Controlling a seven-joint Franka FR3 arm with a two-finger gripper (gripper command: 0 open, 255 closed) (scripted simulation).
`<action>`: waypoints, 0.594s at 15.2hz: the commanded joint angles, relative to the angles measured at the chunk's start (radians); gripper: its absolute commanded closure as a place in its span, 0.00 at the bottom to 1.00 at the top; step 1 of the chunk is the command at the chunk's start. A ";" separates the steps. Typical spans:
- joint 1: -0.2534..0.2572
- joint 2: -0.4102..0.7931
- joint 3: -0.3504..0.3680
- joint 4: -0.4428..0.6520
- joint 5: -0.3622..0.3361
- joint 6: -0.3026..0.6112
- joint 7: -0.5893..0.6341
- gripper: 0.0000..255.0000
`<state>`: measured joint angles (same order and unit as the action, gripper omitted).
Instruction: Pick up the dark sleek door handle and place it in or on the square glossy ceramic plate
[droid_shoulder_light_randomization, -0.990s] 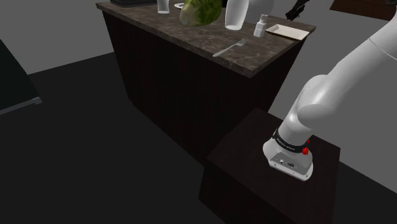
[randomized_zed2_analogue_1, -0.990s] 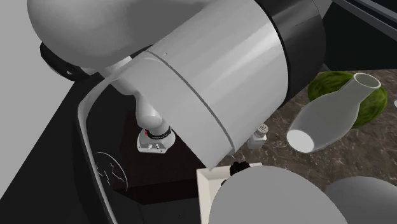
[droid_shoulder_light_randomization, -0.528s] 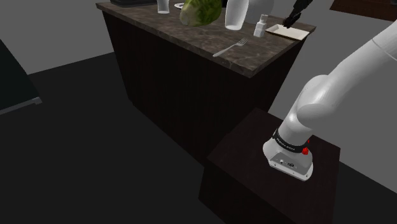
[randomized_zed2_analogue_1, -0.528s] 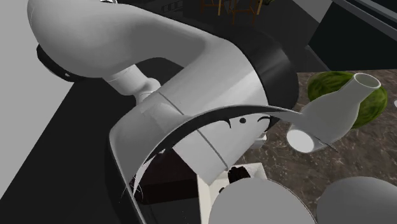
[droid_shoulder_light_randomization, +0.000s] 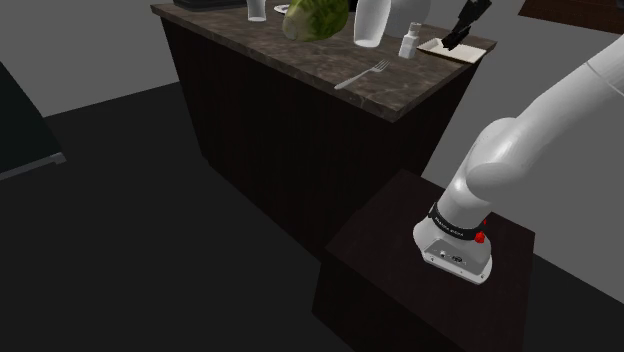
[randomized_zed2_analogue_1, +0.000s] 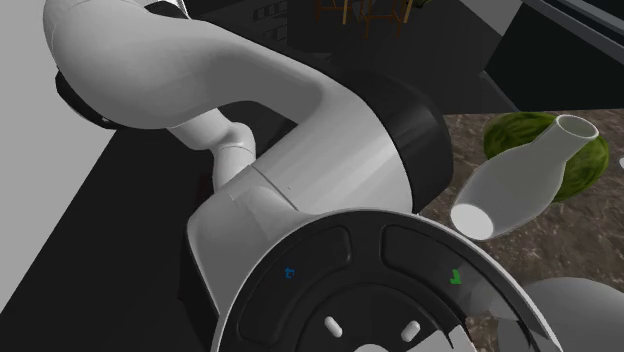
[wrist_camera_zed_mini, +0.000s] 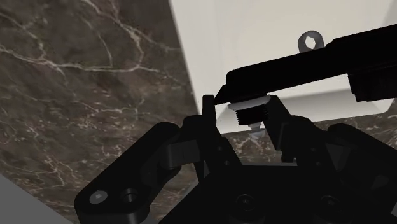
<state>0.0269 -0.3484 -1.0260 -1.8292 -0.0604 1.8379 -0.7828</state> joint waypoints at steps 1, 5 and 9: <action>0.000 0.000 0.000 0.000 0.000 0.000 0.000 1.00; 0.000 0.000 0.000 0.000 0.000 0.000 0.000 0.00; -0.002 -0.002 0.004 0.031 -0.001 -0.033 0.001 0.00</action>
<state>0.0266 -0.3489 -1.0245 -1.8142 -0.0606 1.8231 -0.7827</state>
